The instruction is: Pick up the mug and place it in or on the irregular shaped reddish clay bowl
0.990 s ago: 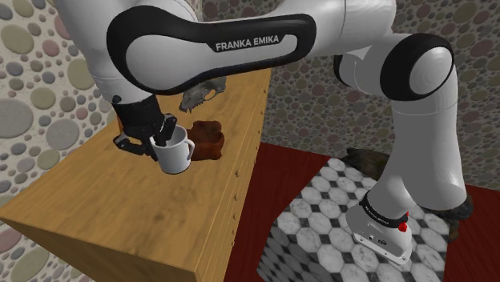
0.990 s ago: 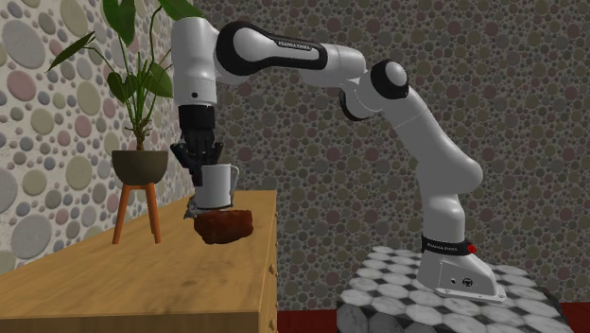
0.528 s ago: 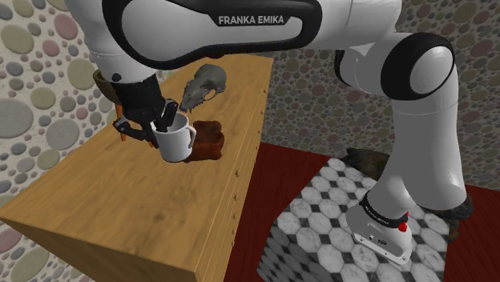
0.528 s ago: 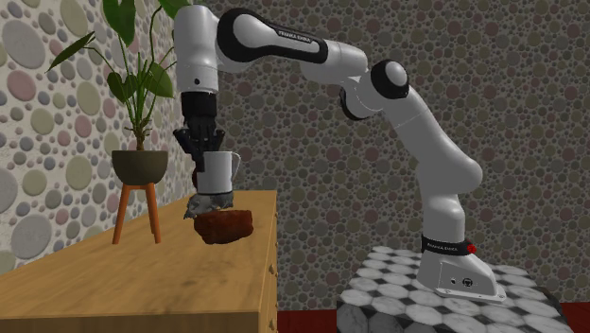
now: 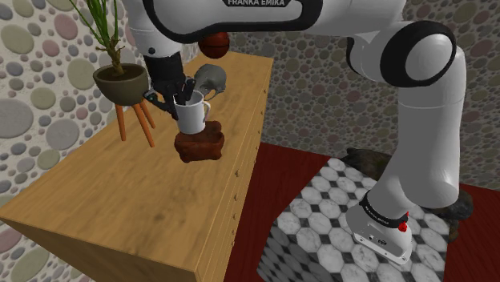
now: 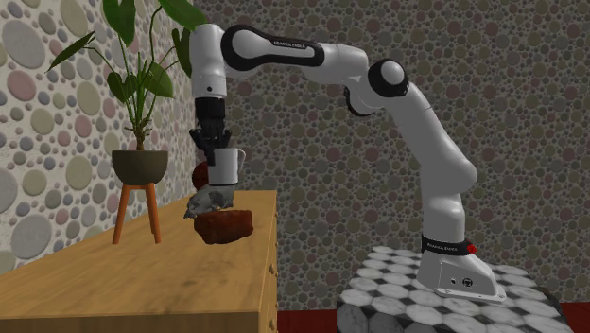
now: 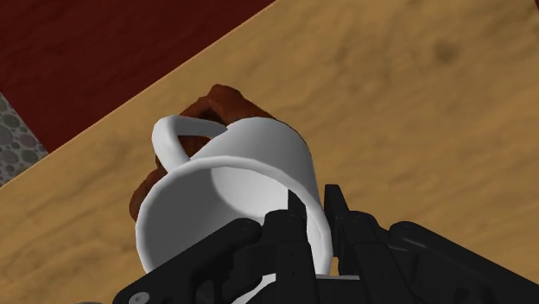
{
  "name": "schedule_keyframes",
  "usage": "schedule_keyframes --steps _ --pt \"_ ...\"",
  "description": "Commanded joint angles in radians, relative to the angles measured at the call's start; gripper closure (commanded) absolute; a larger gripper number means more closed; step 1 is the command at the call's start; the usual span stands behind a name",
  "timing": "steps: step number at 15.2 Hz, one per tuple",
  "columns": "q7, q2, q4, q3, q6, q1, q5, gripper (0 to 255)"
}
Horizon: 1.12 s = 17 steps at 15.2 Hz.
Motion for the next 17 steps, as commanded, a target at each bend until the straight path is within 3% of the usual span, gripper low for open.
schedule_keyframes --steps 1,7,17 --pt "-0.043 -0.008 -0.003 -0.008 0.000 -0.035 0.005 255" --pt "-0.176 0.002 0.040 -0.040 -0.020 -0.128 0.009 255" --pt "-0.163 -0.021 -0.133 -0.041 0.128 -0.159 0.016 255"
